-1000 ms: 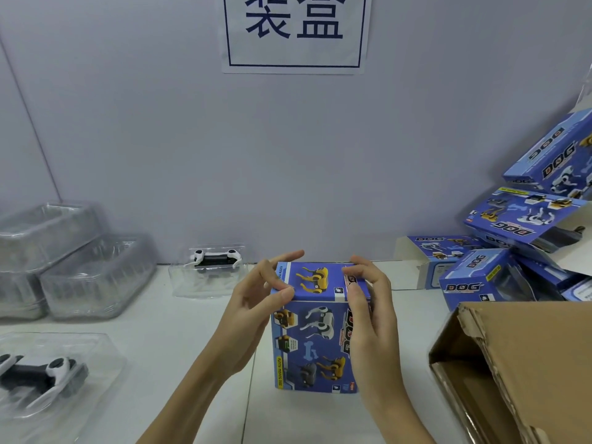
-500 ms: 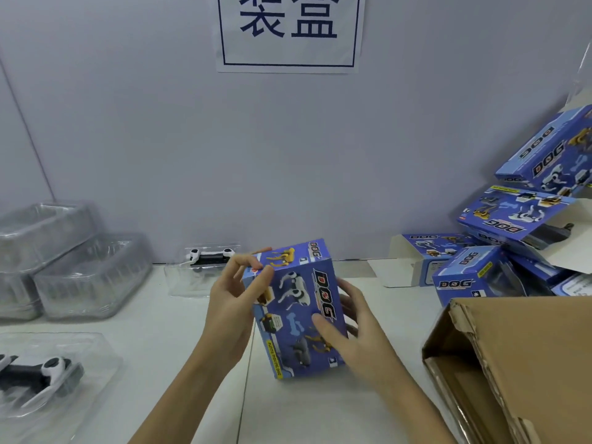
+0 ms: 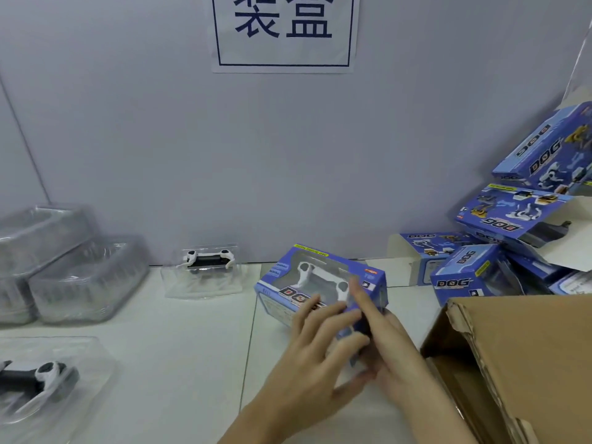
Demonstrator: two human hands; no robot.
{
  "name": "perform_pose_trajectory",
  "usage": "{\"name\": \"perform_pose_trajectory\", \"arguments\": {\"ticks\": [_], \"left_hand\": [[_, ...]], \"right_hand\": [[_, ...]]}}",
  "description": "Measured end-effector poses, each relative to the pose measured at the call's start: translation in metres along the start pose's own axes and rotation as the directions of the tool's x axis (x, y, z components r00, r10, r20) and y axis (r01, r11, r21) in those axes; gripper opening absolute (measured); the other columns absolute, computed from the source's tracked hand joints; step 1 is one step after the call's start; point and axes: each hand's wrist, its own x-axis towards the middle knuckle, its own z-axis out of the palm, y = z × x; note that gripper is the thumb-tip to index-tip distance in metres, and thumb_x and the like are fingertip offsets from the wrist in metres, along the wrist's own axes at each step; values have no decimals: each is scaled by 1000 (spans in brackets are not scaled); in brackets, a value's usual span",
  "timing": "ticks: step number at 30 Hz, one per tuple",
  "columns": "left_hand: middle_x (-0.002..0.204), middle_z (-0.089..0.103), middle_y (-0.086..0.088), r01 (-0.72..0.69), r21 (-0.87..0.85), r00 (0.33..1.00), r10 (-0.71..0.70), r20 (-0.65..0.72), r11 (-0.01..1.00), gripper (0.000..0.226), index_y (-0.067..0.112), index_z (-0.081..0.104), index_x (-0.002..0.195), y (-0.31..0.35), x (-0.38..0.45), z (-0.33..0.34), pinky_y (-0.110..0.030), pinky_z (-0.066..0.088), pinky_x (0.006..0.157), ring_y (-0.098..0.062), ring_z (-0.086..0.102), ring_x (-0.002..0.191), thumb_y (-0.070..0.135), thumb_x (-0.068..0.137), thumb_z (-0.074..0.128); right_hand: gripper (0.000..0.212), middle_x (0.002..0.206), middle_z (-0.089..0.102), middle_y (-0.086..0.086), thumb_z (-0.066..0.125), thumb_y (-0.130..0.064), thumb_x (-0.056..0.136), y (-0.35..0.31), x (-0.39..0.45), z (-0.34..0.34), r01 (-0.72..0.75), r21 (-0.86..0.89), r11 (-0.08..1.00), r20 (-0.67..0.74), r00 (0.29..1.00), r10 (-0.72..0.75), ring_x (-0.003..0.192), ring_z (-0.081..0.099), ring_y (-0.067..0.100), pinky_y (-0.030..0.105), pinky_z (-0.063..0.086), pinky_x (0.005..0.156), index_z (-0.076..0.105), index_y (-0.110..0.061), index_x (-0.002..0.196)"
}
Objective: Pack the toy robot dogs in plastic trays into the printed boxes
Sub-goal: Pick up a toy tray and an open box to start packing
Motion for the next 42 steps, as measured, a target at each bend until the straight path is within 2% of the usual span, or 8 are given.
{"name": "perform_pose_trajectory", "arguments": {"ticks": [5, 9, 12, 15, 18, 23, 34, 42], "left_hand": [[138, 56, -9, 210, -275, 971, -234, -57, 938, 36, 14, 52, 132, 2, 0, -11, -44, 48, 107, -29, 55, 133, 24, 99, 65], [145, 51, 3, 640, -222, 702, -677, -221, 736, 57, 19, 53, 139, -30, 14, -34, -31, 34, 116, -18, 44, 142, 50, 92, 64], [148, 56, 15, 804, -485, 448, -887, 111, 345, 79, 44, 48, 147, -68, 14, -65, -31, 42, 110, -4, 52, 138, 75, 76, 64], [138, 67, 13, 778, -622, 448, -769, 457, 84, 75, 47, 59, 139, -82, 8, -83, -31, 54, 98, -7, 65, 126, 81, 73, 73], [132, 69, 16, 734, -679, 412, -786, 462, -15, 73, 43, 69, 131, -74, -8, -79, -23, 57, 92, -2, 64, 126, 81, 69, 77], [146, 63, 11, 706, -708, 422, -793, 440, -16, 69, 36, 61, 144, -56, -17, -70, -41, 37, 117, -9, 56, 138, 70, 84, 65], [119, 78, -2, 736, -677, 337, -869, 363, 3, 47, 25, 83, 109, -77, -21, -102, -30, 61, 81, -11, 76, 104, 56, 83, 60], [128, 73, -5, 704, -696, 355, -919, 173, 141, 68, 19, 79, 116, -91, -24, -115, -56, 55, 86, -33, 72, 110, 67, 103, 32]], "right_hand": [[80, 101, 79, 2, 90, -38, 56, -3, 0, -7, 109, 49, 993, -76, 991, -106, 86, 78, 21, 46, 61, 83, 59, -29, 129], [71, 115, 78, 1, 90, -35, 63, -10, -4, -7, 158, 24, 987, 29, 987, -158, 102, 77, 24, 47, 60, 93, 61, -35, 128], [73, 120, 76, 3, 93, -38, 62, -19, -10, -6, 173, 25, 985, 160, 972, -175, 110, 74, 26, 39, 63, 89, 62, -31, 128], [72, 120, 76, 6, 91, -41, 63, -21, -13, -4, 176, 27, 984, 224, 958, -177, 111, 73, 28, 38, 63, 88, 63, -27, 127], [59, 121, 76, 4, 88, -40, 78, -20, -12, -1, 176, 24, 984, 196, 964, -178, 109, 74, 26, 36, 64, 82, 62, -29, 130], [63, 114, 77, -2, 70, -52, 79, -17, -12, 4, 206, -89, 974, 109, 975, -196, 103, 77, 24, 35, 64, 78, 53, -34, 138], [67, 107, 79, 3, 84, -53, 72, -44, -38, -5, 16, -476, 879, 265, 956, 126, 103, 76, 26, 34, 64, 76, 59, -25, 127], [31, 104, 74, 10, 80, -18, 74, -73, -73, 4, 316, 352, 881, -38, 945, -324, 94, 72, 24, 47, 55, 102, 73, -12, 103]]}}
